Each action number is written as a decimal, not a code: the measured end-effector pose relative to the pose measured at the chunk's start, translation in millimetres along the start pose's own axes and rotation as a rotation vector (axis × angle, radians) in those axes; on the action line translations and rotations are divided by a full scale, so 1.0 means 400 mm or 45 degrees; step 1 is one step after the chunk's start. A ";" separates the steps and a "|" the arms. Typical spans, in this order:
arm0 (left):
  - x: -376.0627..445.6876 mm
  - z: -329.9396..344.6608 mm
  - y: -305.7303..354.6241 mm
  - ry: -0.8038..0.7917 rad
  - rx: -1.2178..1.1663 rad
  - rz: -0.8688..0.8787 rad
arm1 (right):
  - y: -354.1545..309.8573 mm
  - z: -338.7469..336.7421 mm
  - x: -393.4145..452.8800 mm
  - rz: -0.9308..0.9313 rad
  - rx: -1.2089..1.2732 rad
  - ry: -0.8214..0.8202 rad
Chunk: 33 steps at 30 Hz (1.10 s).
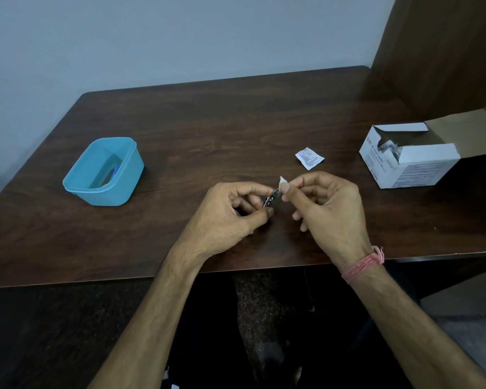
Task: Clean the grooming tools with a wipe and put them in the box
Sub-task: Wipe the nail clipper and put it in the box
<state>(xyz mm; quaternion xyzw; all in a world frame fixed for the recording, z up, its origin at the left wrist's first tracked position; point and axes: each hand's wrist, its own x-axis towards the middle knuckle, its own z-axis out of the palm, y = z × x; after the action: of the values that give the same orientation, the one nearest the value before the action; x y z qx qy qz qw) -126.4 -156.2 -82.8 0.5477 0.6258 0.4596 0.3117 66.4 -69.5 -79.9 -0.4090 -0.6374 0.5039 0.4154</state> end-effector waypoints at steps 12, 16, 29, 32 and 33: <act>-0.003 0.002 0.015 -0.002 -0.029 -0.013 | 0.001 0.003 -0.001 -0.013 -0.049 -0.043; -0.003 0.004 0.010 -0.001 -0.024 -0.023 | -0.001 0.003 0.001 0.004 -0.025 -0.018; -0.007 0.003 0.015 -0.005 -0.029 0.034 | 0.003 0.006 -0.005 -0.068 -0.224 -0.108; -0.005 0.004 0.015 -0.003 -0.032 0.031 | 0.003 0.006 -0.005 -0.068 -0.228 -0.097; -0.005 0.003 0.014 -0.004 -0.032 0.030 | 0.002 0.006 -0.005 -0.065 -0.217 -0.089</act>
<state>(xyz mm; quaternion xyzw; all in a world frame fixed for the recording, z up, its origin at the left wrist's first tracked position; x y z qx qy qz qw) -122.6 -157.8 -78.4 0.5518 0.6129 0.4703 0.3141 65.0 -72.0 -81.4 -0.4086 -0.7022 0.4513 0.3692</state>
